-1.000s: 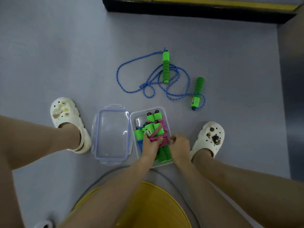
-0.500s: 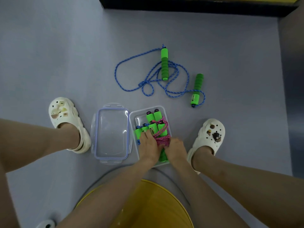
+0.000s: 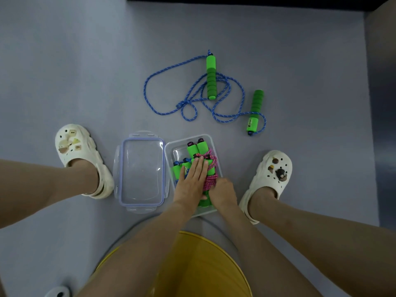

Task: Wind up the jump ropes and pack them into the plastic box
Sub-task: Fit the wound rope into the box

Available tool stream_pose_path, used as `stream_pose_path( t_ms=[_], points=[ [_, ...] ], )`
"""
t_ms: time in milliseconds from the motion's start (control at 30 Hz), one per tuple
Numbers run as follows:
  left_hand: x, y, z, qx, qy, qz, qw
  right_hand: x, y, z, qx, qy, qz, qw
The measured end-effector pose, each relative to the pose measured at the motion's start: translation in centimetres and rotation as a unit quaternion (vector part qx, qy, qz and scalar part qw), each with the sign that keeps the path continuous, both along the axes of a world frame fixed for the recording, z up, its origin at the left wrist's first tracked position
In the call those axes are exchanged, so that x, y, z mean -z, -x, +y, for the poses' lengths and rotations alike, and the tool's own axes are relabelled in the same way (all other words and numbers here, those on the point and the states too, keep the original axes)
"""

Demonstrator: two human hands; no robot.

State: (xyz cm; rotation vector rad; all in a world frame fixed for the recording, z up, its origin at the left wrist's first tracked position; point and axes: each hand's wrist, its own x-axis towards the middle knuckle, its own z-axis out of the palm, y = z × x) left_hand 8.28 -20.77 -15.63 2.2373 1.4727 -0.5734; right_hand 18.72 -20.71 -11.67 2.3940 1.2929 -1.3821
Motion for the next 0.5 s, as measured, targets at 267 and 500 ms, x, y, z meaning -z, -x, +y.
stream_pose_path(
  t_ms=[267,500],
  points=[
    [-0.3,0.3,0.7,0.035,0.022,0.036,0.998,-1.3,-0.7,1.4,-0.034,0.05,0.011,0.998],
    [-2.7,2.4,4.5,0.048,-0.033,-0.066,0.996,-2.8,-2.0,3.8,-0.054,0.027,-0.022,0.998]
  ],
)
